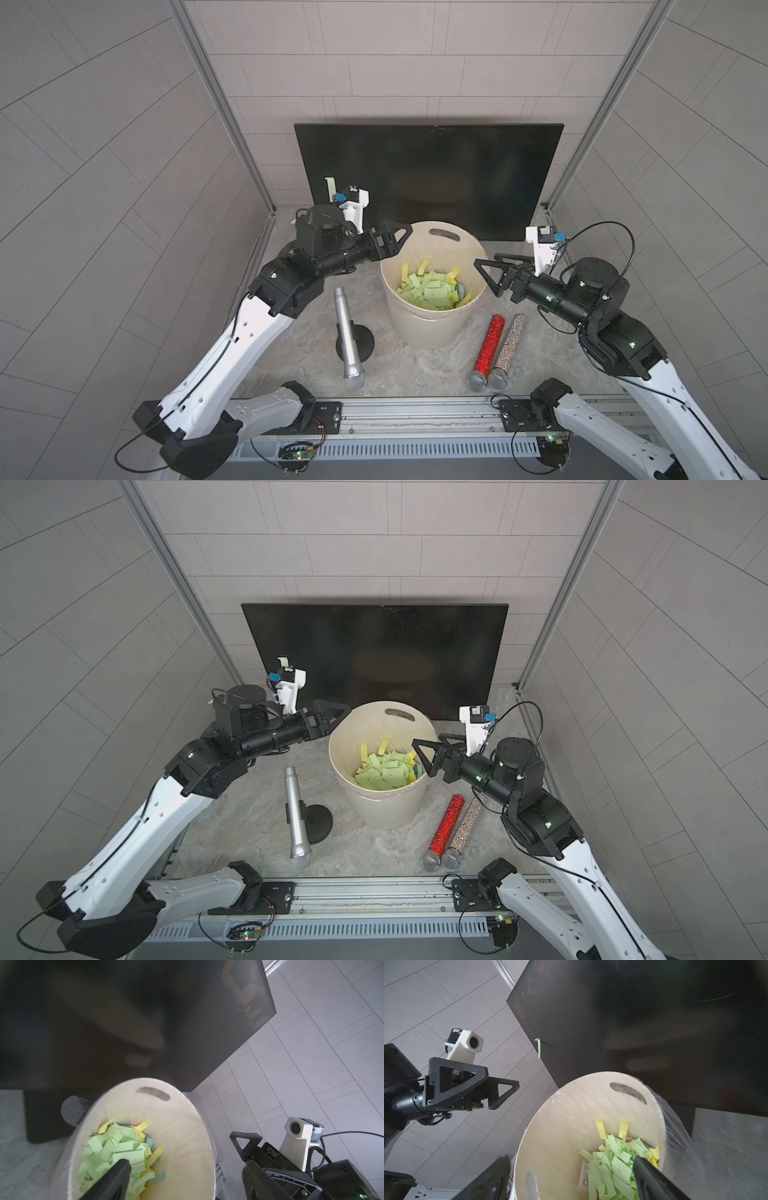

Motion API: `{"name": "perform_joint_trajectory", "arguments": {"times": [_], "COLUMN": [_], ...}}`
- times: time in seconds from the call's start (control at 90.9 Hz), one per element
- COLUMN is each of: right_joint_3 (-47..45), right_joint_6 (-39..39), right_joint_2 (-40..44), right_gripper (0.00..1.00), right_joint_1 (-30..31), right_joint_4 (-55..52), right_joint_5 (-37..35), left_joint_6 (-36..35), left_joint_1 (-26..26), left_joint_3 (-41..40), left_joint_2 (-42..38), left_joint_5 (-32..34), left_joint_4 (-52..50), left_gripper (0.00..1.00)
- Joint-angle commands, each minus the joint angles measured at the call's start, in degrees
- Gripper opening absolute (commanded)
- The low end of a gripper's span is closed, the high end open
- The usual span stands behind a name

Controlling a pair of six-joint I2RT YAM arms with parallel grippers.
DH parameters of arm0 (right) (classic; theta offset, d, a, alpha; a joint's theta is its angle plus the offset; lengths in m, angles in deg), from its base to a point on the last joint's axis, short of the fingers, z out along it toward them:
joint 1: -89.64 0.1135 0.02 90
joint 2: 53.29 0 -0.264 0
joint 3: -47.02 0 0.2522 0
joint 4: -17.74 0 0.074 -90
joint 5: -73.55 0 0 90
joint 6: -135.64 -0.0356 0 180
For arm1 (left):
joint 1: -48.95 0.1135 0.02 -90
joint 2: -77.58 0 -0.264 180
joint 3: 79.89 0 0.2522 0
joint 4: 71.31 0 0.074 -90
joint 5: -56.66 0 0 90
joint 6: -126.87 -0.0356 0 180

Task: Remove the sticky note from the monitor
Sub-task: Place the sticky note in the trash bin, then tear off the sticky note from the monitor.

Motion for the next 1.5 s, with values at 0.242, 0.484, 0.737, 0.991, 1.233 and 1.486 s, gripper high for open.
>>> {"name": "perform_joint_trajectory", "arguments": {"times": [0.242, 0.484, 0.737, 0.991, 1.233, 1.486], "right_joint_3": [1.09, 0.83, 0.49, 0.38, 0.3, 0.4], "right_joint_6": [1.61, 1.83, 1.93, 2.27, 2.48, 2.82], "right_joint_2": [1.96, 2.9, 3.22, 3.48, 3.66, 3.79], "right_gripper": [1.0, 1.0, 1.0, 1.0, 1.0, 1.0], "right_joint_1": [-0.5, -0.63, -0.72, -0.72, -0.76, -0.8], "right_joint_4": [-0.55, -0.93, -0.91, -0.99, -0.93, -1.02], "right_joint_5": [-2.64, -3.73, -4.28, -4.98, -5.42, -5.68], "left_joint_6": [5.19, 14.54, 20.01, 24.35, 26.93, 29.36], "left_joint_1": [18.6, 29.58, 33.16, 33.88, 34.03, 34.26], "left_joint_3": [-2.69, -10.53, -13.4, -13.5, -13.17, -13.22], "left_joint_2": [-2.61, -2.04, 1.99, 7.0, 11.02, 14.11], "left_joint_5": [-11.22, -17.37, -18.45, -18.79, -18.07, -17.63], "left_joint_4": [1.92, 13.99, 22.87, 30.38, 34.21, 37.39], "left_gripper": [1.0, 1.0, 1.0, 0.98, 0.93, 0.83]}}
